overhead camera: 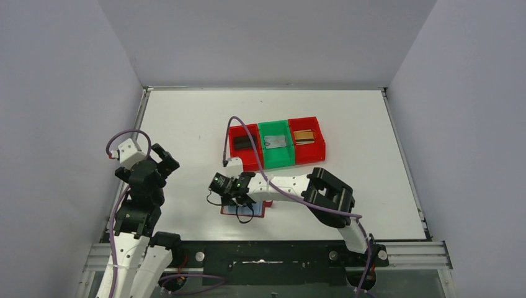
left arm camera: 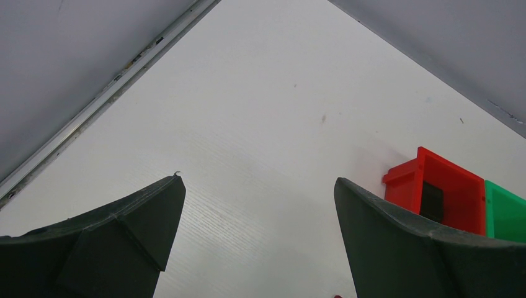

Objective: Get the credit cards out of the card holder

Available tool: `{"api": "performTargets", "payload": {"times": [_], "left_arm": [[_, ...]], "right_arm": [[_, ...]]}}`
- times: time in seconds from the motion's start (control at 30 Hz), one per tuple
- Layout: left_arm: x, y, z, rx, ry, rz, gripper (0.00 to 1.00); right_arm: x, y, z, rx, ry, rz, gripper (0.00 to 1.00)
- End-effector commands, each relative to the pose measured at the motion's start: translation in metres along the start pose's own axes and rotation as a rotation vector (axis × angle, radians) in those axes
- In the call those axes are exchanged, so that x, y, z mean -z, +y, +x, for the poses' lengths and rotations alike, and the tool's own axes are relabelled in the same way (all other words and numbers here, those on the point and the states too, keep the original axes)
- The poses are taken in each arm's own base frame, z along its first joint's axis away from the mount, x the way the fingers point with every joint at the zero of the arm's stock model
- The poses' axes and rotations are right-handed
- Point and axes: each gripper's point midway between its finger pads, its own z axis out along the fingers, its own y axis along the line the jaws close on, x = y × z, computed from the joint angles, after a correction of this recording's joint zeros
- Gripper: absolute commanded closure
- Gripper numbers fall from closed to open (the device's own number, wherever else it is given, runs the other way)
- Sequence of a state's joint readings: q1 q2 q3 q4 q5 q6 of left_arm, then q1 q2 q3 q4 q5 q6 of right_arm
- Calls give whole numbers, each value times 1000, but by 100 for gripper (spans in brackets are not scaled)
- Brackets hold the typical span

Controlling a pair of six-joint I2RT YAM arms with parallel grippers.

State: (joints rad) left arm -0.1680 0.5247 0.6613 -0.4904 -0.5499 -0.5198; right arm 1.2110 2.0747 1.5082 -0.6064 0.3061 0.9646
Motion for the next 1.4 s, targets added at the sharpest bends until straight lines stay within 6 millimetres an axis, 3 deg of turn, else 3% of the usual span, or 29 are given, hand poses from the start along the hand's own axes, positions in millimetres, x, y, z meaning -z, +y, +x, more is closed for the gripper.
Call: {"api": "performTargets", "payload": {"times": [0.0, 0.2, 0.27, 0.33, 0.4, 0.67, 0.8, 0.9, 1.03, 1.13, 1.37], "left_arm": [[1, -3, -14, 36, -47, 9, 7], [1, -4, -14, 34, -44, 11, 7], [1, -4, -13, 34, -43, 11, 7], [1, -4, -13, 32, -41, 12, 7], [1, -4, -13, 32, -40, 13, 7], [0, -7, -11, 28, -35, 26, 7], [0, -7, -11, 27, -33, 28, 7], [-1, -8, -9, 24, -26, 31, 7], [-1, -9, -9, 23, -24, 37, 7], [-2, -11, -6, 18, -14, 45, 7], [-3, -13, -5, 11, -6, 53, 7]], "right_arm": [[2, -4, -5, -42, -24, -17, 58], [12, 6, -19, -49, -63, -89, 66], [17, 10, -23, -48, -78, -107, 78], [22, 13, -28, -49, -92, -124, 83], [26, 14, -33, -45, -106, -136, 97], [35, 14, -36, -28, -119, -158, 94], [43, 16, -35, -46, -135, -204, 85], [45, 13, -35, -53, -131, -212, 68], [53, 3, -39, -45, -152, -168, 58], [56, -10, -41, -56, -166, -113, 54], [52, -50, -27, -95, -139, 72, 25]]}}
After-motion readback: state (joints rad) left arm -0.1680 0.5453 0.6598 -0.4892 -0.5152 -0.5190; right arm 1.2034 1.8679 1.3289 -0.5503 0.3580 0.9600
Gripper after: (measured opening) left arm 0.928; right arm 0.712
